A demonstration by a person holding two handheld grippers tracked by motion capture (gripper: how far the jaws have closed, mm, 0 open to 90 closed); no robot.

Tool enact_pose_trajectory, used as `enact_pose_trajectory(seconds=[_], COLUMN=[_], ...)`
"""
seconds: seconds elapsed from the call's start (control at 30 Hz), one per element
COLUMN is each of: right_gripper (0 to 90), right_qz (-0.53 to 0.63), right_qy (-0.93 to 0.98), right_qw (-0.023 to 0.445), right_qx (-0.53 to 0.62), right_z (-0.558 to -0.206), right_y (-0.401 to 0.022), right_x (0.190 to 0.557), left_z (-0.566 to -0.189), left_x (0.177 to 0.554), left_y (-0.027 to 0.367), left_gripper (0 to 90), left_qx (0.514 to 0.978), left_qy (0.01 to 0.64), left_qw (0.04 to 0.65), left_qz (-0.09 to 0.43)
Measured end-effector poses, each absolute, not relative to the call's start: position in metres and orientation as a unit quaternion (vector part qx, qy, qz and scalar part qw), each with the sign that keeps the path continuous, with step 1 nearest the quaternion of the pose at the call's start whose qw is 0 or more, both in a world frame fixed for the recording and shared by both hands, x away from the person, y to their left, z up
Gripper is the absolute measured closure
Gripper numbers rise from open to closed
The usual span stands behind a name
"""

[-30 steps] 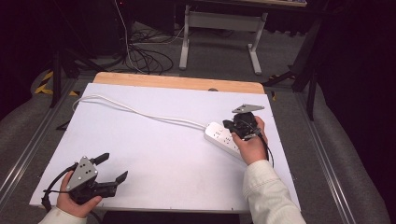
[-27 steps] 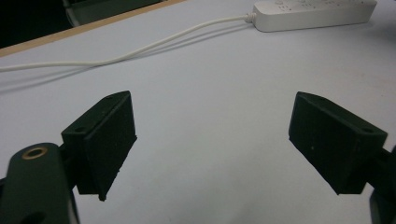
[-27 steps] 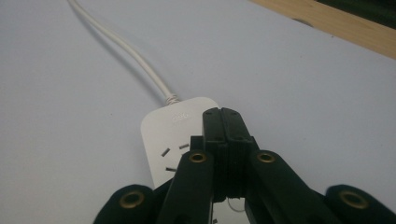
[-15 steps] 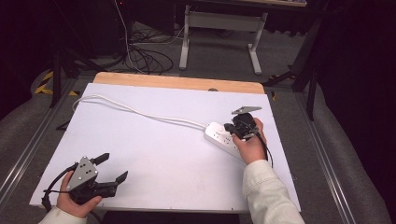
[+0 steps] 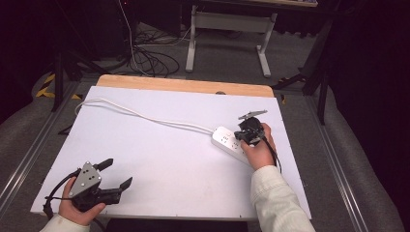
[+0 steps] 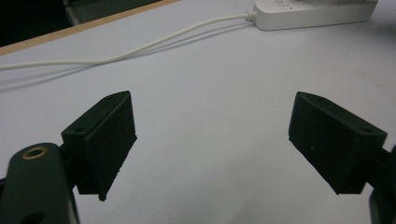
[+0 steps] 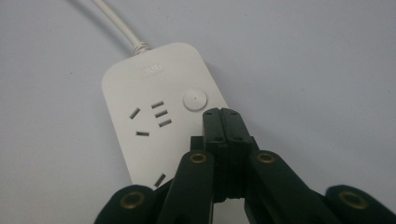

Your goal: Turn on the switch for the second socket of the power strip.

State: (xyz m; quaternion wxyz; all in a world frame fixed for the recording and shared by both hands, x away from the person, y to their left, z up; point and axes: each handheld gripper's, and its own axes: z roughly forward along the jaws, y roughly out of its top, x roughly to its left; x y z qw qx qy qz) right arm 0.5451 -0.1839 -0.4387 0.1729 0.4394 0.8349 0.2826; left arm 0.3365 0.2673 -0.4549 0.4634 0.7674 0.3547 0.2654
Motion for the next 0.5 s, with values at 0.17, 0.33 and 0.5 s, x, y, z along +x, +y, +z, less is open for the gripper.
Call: enact_pose_trajectory(seconds=[0.17,0.33,0.5], right_gripper=[90.0,90.0,90.0], right_qz=[0.272,0.263,0.252], right_qy=[0.835,0.84,0.839], right_qw=[0.174,0.176,0.186], right_qx=[0.445,0.441,0.444], right_z=[-0.4398,-0.4392,-0.4386], right_y=[-0.1843,-0.183,-0.1814], right_x=[0.5452,0.5442,0.5431], left_z=[-0.455,-0.4551,-0.455], left_x=[0.3366,0.3365,0.3364], left_y=[0.2672,0.2671,0.2671], left_gripper=[15.4,15.4,15.4], left_qx=[0.767,0.767,0.767], left_qy=[0.356,0.357,0.356], left_qw=[0.464,0.464,0.464], left_qz=[0.265,0.264,0.264])
